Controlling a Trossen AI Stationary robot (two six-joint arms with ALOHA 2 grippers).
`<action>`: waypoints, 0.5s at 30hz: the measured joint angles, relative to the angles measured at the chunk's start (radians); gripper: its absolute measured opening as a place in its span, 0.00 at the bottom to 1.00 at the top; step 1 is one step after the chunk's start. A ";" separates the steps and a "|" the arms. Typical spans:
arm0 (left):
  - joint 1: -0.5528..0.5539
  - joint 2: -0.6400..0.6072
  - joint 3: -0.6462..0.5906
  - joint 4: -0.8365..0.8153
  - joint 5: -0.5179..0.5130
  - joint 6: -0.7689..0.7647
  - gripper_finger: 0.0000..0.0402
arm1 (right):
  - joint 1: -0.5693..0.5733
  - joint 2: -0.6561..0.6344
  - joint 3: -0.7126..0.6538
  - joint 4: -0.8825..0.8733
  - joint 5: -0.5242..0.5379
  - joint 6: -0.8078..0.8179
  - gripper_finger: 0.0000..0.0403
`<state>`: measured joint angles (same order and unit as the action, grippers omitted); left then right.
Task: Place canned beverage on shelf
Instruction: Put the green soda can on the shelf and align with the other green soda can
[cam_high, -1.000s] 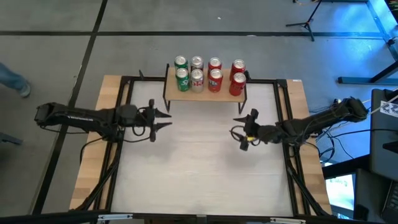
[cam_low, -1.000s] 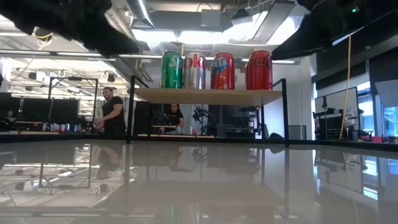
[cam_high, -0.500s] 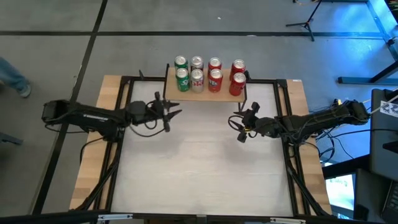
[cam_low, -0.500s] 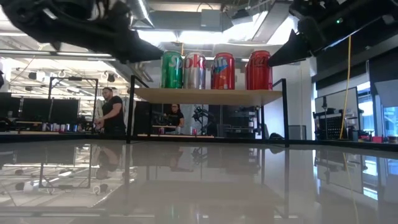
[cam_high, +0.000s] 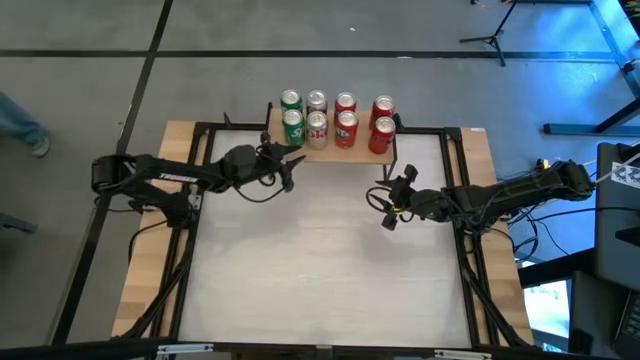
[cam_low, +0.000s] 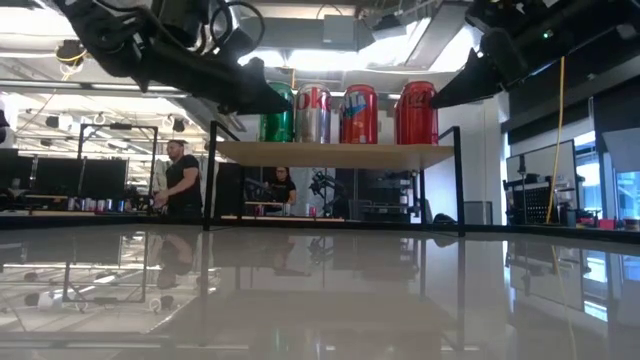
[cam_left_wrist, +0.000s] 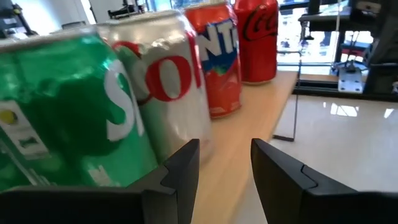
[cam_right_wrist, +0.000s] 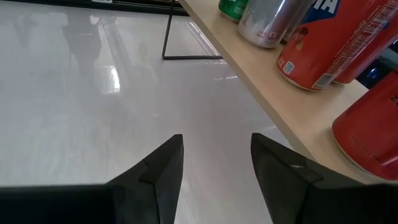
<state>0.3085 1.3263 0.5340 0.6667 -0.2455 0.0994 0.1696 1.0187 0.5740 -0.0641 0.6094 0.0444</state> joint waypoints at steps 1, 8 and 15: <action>0.006 0.002 0.004 0.003 0.000 0.000 0.34 | 0.000 0.000 0.000 -0.001 0.000 0.000 0.46; 0.046 0.003 0.005 -0.001 0.000 -0.001 0.34 | 0.000 0.000 0.000 -0.001 0.000 0.001 0.46; 0.059 0.003 0.005 -0.002 -0.022 -0.001 0.34 | 0.000 0.000 0.000 -0.003 0.000 0.002 0.46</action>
<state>0.3672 1.3296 0.5392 0.6644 -0.2679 0.0986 0.1696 1.0187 0.5743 -0.0673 0.6090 0.0460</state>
